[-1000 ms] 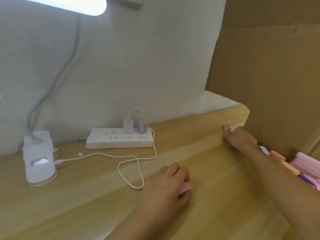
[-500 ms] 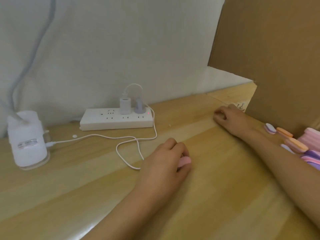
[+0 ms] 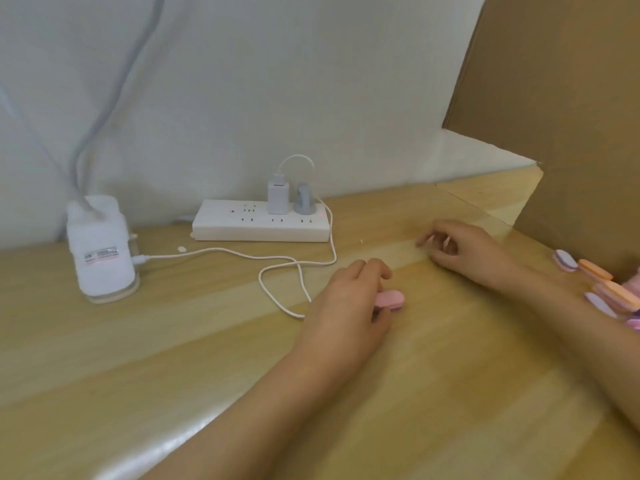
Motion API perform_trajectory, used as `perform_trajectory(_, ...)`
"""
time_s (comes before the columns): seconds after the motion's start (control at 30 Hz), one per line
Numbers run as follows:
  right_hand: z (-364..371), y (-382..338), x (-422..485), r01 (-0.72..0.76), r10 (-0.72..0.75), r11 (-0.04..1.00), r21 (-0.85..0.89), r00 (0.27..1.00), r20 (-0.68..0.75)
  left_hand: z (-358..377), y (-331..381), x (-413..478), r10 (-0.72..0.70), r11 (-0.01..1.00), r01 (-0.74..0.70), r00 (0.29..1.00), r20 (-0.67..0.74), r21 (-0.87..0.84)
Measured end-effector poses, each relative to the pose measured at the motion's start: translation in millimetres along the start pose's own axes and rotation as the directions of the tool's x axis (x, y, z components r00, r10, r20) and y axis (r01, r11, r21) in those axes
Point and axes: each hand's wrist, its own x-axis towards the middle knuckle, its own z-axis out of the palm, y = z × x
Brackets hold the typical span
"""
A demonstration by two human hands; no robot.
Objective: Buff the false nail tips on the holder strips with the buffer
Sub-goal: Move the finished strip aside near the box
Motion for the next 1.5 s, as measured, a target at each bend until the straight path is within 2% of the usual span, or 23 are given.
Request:
perform_trajectory(0.07,0,-33,-17,0.057,-0.108,0.971,0.232,0.971,0.211,-2,2,-1,-0.035,0.999,0.035,0.999,0.022,-0.036)
perform_trajectory(0.13,2,-64,-33,0.121,-0.218,0.948,0.295,0.92,0.325,-7,6,-4,-0.036,0.999,0.038,0.998,0.047,-0.031)
perform_trajectory(0.23,4,-98,-47,0.21,-0.267,0.954,0.213,0.919,0.291,-27,8,-20,-0.054,0.998,0.055,0.993,0.102,-0.01)
perform_trajectory(0.3,3,-118,-58,0.204,-0.284,0.942,0.268,0.909,0.306,-47,3,-40,-0.073,0.997,0.069,0.99,0.119,0.043)
perform_trajectory(0.37,12,-141,-69,0.264,-0.359,0.919,0.293,0.868,0.342,-70,-6,-67,-0.088,0.989,0.075,0.991,0.105,0.127)
perform_trajectory(0.5,56,-201,-75,0.481,-0.505,0.863,0.154,0.815,0.285,-125,-23,-128,-0.103,0.953,0.094,0.994,0.019,0.287)
perform_trajectory(0.63,89,-254,-53,0.436,-0.429,0.9,0.004,0.883,0.192,-192,-43,-201,-0.13,0.894,0.166,0.985,-0.114,0.416)
perform_trajectory(0.7,100,-277,-40,0.377,-0.355,0.918,-0.121,0.919,0.172,-226,-49,-238,-0.15,0.883,0.216,0.971,-0.186,0.417)
perform_trajectory(0.77,109,-298,-36,0.385,-0.352,0.886,-0.258,0.921,0.163,-259,-59,-273,-0.186,0.861,0.295,0.941,-0.282,0.415)
perform_trajectory(0.8,112,-309,-37,0.417,-0.391,0.868,-0.269,0.909,0.144,-272,-65,-287,-0.215,0.836,0.352,0.916,-0.339,0.422)
perform_trajectory(0.9,131,-350,-48,0.567,-0.555,0.821,-0.068,0.82,0.14,-306,-93,-320,-0.342,0.738,0.557,0.796,-0.5,0.381)
perform_trajectory(0.97,149,-380,-55,0.57,-0.582,0.812,0.124,0.782,0.223,-319,-111,-327,-0.437,0.665,0.668,0.711,-0.551,0.334)
perform_trajectory(1.03,165,-406,-56,0.538,-0.578,0.816,0.214,0.773,0.261,-325,-124,-326,-0.502,0.593,0.732,0.661,-0.558,0.335)
perform_trajectory(1.13,179,-431,-54,0.509,-0.56,0.824,0.247,0.797,0.226,-330,-134,-312,-0.57,0.541,0.745,0.666,-0.481,0.39)
perform_trajectory(1.3,185,-443,-52,0.528,-0.581,0.805,0.27,0.794,0.179,-330,-140,-310,-0.56,0.563,0.74,0.67,-0.487,0.369)
perform_trajectory(1.4,177,-429,-52,0.54,-0.587,0.805,0.246,0.786,0.196,-325,-130,-311,-0.542,0.605,0.7,0.712,-0.447,0.38)
perform_trajectory(1.5,163,-400,-58,0.546,-0.585,0.81,0.217,0.78,0.221,-308,-112,-304,-0.525,0.671,0.626,0.78,-0.341,0.398)
